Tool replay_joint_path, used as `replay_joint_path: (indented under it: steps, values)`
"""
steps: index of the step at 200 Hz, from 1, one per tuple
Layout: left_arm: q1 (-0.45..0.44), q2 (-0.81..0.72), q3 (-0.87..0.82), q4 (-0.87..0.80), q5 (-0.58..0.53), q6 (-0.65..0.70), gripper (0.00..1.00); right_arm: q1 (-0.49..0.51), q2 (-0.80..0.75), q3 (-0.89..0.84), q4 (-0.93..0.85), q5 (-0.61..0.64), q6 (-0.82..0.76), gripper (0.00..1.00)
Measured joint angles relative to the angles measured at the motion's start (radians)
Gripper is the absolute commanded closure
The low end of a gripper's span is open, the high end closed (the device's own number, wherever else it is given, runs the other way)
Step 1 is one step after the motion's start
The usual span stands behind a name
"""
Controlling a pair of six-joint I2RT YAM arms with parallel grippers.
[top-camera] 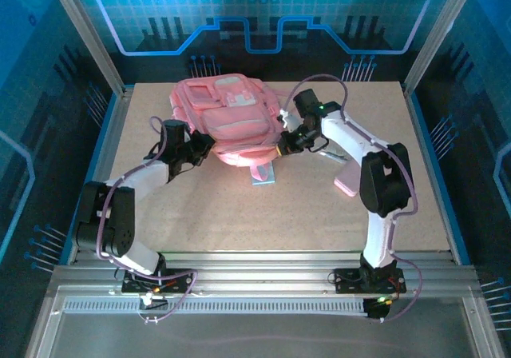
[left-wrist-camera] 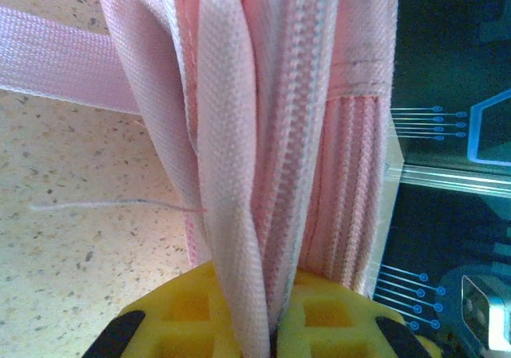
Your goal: Pack the student bag
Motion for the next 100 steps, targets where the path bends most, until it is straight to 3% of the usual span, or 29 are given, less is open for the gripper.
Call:
replay_joint_path:
  steps: [25, 38, 42, 51, 66, 100]
  values:
    - [0.052, 0.02, 0.047, -0.052, 0.057, 0.046, 1.0, -0.011, 0.024, 0.01, -0.002, 0.023, -0.011, 1.0]
    - [0.076, 0.057, 0.093, -0.082, 0.082, 0.071, 0.88, -0.003, 0.024, 0.01, 0.005, 0.015, -0.011, 1.0]
    - [0.082, 0.071, 0.111, -0.091, 0.089, 0.08, 0.79, 0.001, 0.024, 0.01, 0.01, 0.013, -0.01, 1.0]
    - [0.097, 0.106, 0.153, -0.112, 0.097, 0.095, 0.46, 0.016, 0.024, 0.01, 0.029, -0.007, 0.003, 1.0]
    - [0.126, 0.152, 0.218, -0.138, 0.099, 0.1, 0.02, 0.048, 0.024, 0.01, 0.07, -0.053, 0.045, 1.0]
    - [0.164, 0.148, 0.264, -0.149, 0.033, 0.102, 0.01, 0.17, 0.058, 0.067, 0.176, -0.156, 0.171, 1.0]
